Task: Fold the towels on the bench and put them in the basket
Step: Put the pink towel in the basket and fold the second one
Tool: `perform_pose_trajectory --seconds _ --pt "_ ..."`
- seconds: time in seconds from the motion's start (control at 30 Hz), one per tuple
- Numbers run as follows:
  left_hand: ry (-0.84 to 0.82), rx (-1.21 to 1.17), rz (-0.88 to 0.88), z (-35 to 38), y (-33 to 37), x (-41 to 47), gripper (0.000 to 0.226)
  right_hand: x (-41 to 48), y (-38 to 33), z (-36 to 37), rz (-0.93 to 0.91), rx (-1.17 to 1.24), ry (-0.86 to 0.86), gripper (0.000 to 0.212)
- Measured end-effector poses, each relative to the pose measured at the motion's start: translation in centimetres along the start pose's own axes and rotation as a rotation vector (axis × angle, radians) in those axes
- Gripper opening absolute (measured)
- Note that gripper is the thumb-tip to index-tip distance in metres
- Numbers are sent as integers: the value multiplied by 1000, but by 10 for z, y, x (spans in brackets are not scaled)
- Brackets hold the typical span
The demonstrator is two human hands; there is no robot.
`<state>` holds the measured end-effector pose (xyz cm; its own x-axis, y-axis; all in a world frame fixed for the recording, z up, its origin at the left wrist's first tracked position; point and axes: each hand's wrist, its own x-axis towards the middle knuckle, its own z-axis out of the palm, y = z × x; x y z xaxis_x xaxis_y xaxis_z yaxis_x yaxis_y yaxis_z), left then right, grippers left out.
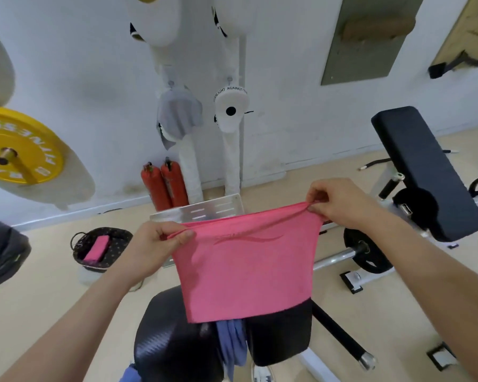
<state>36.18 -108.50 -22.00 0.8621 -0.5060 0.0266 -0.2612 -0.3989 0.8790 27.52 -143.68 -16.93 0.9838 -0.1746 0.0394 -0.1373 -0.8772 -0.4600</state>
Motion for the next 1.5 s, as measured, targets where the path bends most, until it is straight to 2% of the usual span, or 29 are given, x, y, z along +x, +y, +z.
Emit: perform_pose_trajectory --seconds 0.03,0.2,0.33,0.4,0.47,0.53,0.67,0.77,0.83,0.93,1.0,1.03,1.2,1.43,1.5 --pt "45 -18 -43 5 0 10 11 11 8 5 2 13 11 10" --pt "259 74 -46 25 -16 68 44 65 48 28 -13 59 186 15" --pt "319 398 132 38 -23 93 41 88 78 45 -92 -9 310 12" --pt "328 418 134 48 -35 92 43 81 94 60 -122 25 340 14" --pt "307 420 102 65 -56 81 38 61 108 89 -58 59 268 16" --pt "223 385 -2 88 -84 61 34 33 123 129 17 78 126 16" --pt "22 358 -233 128 -131 11 58 -23 148 196 117 81 -117 15" --pt "-14 328 -287 143 -149 -12 43 -43 154 212 177 98 -145 19" --pt "-34 315 -315 147 -155 -21 42 -49 156 216 162 96 -135 22" --pt "-84 307 -273 149 -156 -29 63 -54 157 222 117 76 -94 27" --pt "-67 277 -254 147 -155 -32 83 -58 158 226 90 61 -56 28" --pt "-46 260 -251 148 -155 -33 85 -60 158 228 85 56 -41 27" --pt "-4 282 -215 157 -139 -41 51 -79 166 240 129 35 48 24" --pt "-218 416 -111 173 -134 -68 35 -113 174 249 52 -58 141 27" --pt "-256 492 -100 172 -130 -74 17 -119 176 252 39 -99 141 34"
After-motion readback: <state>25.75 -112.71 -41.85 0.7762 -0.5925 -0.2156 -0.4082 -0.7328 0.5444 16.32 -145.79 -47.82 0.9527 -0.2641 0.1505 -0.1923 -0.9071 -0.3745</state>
